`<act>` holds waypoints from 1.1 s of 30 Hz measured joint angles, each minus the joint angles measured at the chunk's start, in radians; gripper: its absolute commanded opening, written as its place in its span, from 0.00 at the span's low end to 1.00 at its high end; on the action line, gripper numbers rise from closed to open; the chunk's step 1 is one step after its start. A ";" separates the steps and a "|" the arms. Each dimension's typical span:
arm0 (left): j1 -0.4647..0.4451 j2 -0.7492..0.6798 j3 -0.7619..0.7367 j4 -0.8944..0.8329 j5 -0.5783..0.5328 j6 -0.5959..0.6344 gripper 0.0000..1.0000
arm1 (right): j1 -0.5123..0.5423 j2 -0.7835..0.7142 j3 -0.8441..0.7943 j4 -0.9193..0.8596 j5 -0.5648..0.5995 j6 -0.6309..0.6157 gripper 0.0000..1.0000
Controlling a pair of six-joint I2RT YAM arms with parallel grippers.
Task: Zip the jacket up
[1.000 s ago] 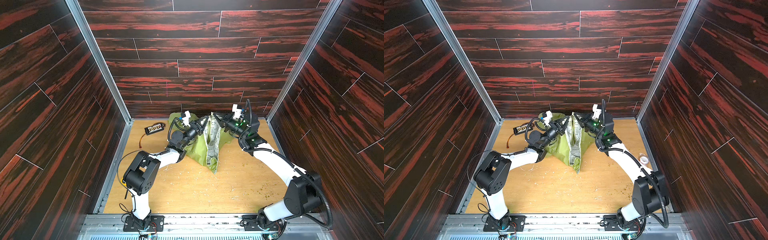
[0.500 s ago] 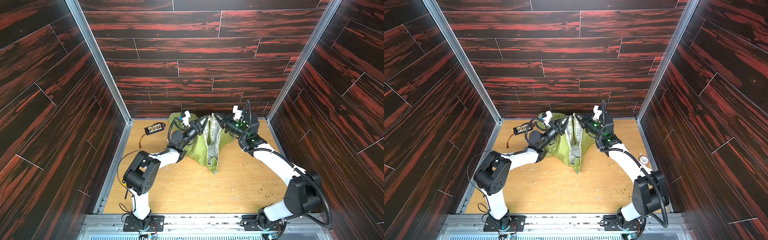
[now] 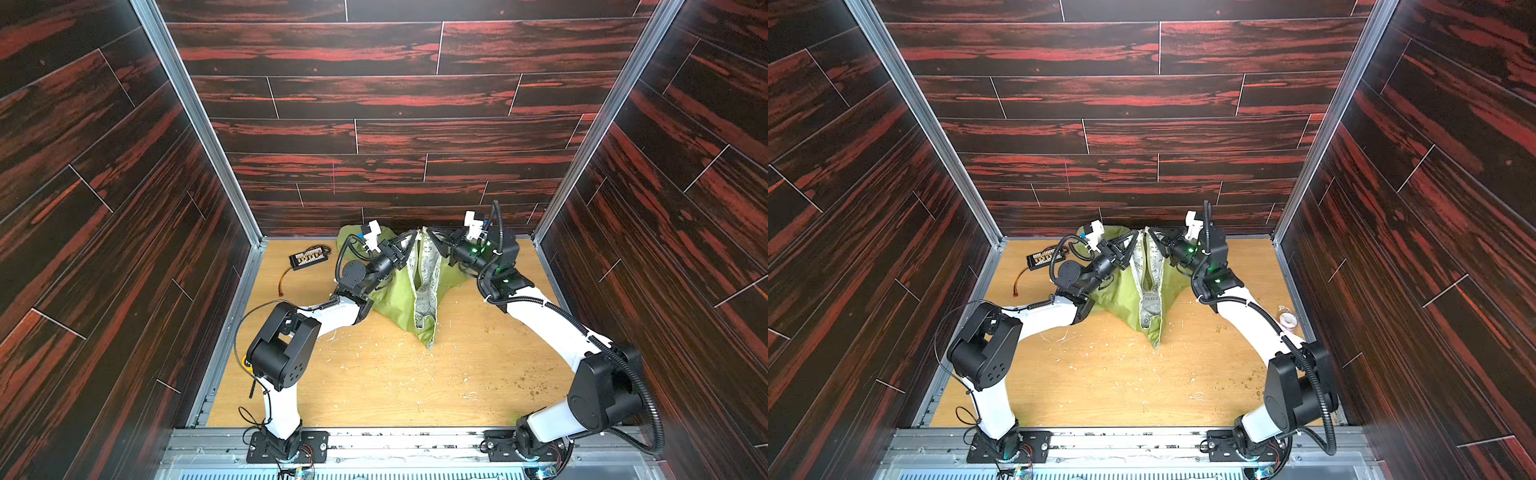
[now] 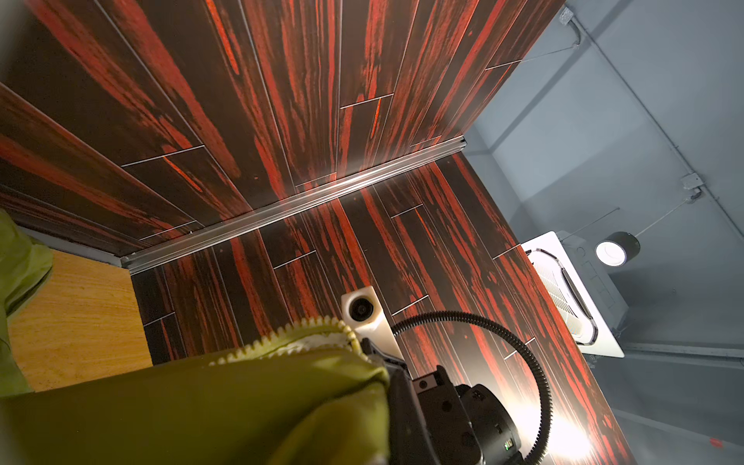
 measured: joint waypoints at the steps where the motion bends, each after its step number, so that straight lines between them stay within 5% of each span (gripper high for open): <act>1: 0.000 0.000 0.000 0.000 0.000 0.000 0.00 | 0.000 0.000 0.000 0.001 -0.002 0.000 0.00; 33: 0.000 0.018 0.010 0.014 -0.011 -0.011 0.00 | 0.012 0.000 0.001 -0.007 -0.023 -0.043 0.00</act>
